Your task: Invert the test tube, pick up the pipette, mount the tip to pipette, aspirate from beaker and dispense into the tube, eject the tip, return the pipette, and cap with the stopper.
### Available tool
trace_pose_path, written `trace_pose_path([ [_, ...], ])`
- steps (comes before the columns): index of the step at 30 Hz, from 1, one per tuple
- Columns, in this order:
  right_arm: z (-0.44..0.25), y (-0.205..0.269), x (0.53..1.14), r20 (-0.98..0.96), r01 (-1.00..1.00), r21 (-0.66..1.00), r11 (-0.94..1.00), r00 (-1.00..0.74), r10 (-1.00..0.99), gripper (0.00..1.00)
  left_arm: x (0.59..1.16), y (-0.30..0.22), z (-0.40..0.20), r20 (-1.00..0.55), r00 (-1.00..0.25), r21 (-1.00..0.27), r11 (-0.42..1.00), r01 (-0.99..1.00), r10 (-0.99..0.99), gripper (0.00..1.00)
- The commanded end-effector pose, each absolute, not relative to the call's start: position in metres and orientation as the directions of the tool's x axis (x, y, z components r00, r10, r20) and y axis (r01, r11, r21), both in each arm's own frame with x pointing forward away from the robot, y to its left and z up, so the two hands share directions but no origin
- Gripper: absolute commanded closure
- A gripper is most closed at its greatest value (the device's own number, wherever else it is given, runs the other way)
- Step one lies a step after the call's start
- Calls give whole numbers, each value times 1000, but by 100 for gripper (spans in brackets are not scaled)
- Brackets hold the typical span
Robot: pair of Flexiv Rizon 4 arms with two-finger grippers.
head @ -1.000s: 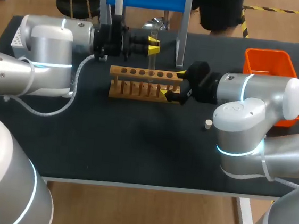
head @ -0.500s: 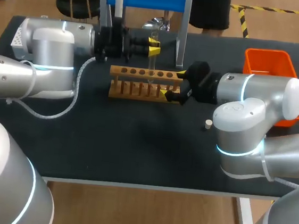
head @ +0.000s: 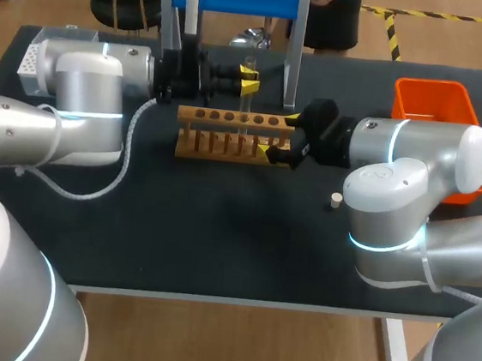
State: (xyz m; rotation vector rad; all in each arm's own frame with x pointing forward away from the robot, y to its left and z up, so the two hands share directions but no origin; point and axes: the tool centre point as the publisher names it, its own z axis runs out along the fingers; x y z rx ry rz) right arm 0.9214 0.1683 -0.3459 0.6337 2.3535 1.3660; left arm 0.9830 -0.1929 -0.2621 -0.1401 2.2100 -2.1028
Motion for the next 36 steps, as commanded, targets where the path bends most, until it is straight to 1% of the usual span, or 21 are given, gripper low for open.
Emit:
trace_pose_path([
  [1,-346,169,921,-72,206,875,439,-840,538,0,982,-194,-265,-1,-991,-999,45,-5,-131,100],
  [36,-346,169,921,-72,206,875,439,-840,538,0,982,-191,-277,-3,-992,-1000,14,1,-130,100],
])
